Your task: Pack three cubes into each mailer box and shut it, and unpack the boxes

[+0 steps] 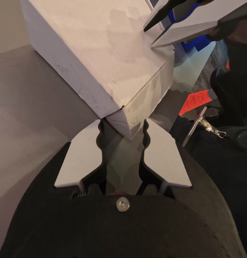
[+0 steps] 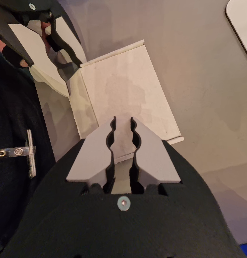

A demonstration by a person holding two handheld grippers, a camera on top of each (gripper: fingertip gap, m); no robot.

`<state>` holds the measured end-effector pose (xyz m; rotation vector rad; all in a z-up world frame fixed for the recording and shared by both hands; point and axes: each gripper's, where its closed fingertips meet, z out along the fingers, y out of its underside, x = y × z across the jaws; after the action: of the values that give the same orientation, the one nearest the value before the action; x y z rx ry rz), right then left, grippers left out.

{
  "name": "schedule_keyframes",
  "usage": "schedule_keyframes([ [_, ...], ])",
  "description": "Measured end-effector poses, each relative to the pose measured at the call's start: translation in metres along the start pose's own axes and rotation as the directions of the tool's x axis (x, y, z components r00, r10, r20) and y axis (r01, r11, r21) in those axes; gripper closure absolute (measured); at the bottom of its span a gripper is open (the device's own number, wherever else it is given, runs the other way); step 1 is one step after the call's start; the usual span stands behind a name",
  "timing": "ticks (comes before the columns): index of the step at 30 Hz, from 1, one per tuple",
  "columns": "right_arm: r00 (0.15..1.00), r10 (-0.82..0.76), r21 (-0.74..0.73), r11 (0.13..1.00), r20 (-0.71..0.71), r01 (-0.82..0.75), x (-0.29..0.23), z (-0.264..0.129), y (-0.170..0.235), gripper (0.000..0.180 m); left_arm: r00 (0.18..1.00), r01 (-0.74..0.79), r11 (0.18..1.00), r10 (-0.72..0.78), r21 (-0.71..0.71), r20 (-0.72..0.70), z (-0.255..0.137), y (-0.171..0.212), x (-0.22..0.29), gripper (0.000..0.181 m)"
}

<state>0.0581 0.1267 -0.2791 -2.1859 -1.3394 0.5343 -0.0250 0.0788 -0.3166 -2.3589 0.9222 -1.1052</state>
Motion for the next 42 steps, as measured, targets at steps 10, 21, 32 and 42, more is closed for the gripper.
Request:
schedule_keyframes([
  [10,0.942,0.336,-0.061,0.941,0.017,-0.334,-0.017,-0.034,0.053,0.115,0.994,-0.1,0.995,0.101,-0.02,0.044,-0.007,-0.012,-0.007,0.116],
  [21,0.883,0.444,-0.119,0.895,0.152,-0.429,-0.041,-0.003,0.065,0.136,0.995,-0.087,0.995,0.089,-0.04,0.039,-0.001,-0.014,-0.007,0.115],
  [32,0.823,0.533,-0.107,0.846,0.2,-0.522,-0.045,-0.002,0.063,0.139,0.983,-0.121,0.992,0.124,-0.036,0.136,0.0,-0.02,-0.01,0.115],
  [42,0.838,0.511,-0.094,0.859,0.193,-0.503,-0.046,0.0,0.06,0.14,0.939,-0.255,0.95,0.288,-0.183,0.187,-0.009,-0.05,-0.023,0.111],
])
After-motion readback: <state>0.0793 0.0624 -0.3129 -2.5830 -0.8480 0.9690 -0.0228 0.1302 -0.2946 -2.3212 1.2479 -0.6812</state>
